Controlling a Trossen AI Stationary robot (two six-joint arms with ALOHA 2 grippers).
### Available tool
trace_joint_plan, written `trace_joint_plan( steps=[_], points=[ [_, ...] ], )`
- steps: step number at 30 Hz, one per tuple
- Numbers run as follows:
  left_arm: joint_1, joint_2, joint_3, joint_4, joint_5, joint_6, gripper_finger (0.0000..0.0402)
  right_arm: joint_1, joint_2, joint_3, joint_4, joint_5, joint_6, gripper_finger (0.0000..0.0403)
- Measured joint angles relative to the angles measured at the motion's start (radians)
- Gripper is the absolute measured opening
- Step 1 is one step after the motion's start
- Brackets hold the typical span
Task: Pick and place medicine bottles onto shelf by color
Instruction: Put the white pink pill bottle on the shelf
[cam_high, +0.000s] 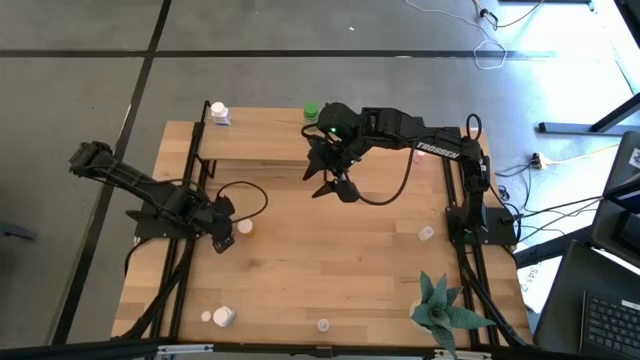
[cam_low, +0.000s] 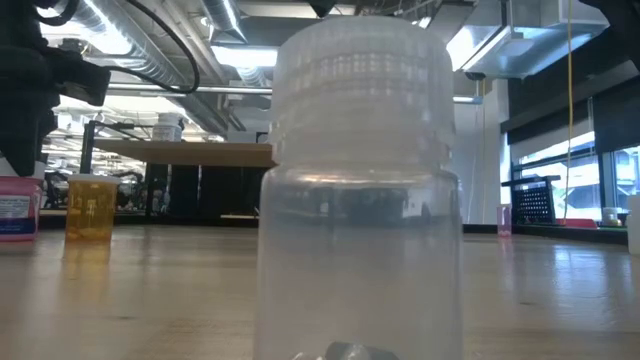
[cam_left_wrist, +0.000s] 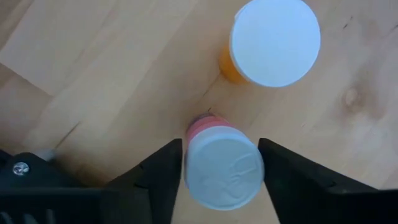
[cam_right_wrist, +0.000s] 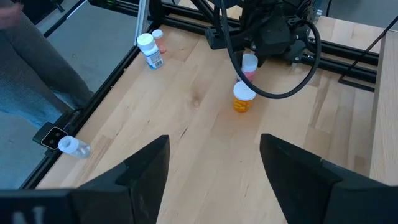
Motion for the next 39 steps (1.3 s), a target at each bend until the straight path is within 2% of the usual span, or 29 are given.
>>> trace_joint_plan(
  steps=[6,14,24,31,39],
  points=[
    [0.0,-0.002,0.002,-0.002,0.002,-0.009,0.0157,0.0,0.0,0.0,0.0,0.0,0.0,0.0252],
    [-0.001,-0.001,0.05,-0.025,0.06,-0.031,0.0156,0.0,0.0,0.0,0.0,0.0,0.0,0.0252],
    [0.0,-0.003,0.36,-0.315,0.018,-0.054,0.0156,0.0,0.0,0.0,0.0,0.0,0.0,0.0252],
    [0.004,0.022,0.588,-0.422,-0.086,-0.062,0.0156,0.0,0.0,0.0,0.0,0.0,0.0,0.0252],
    [0.102,0.099,0.791,-0.504,-0.113,0.012,0.0156,0.0,0.0,0.0,0.0,0.0,0.0,0.0252]
  ],
)
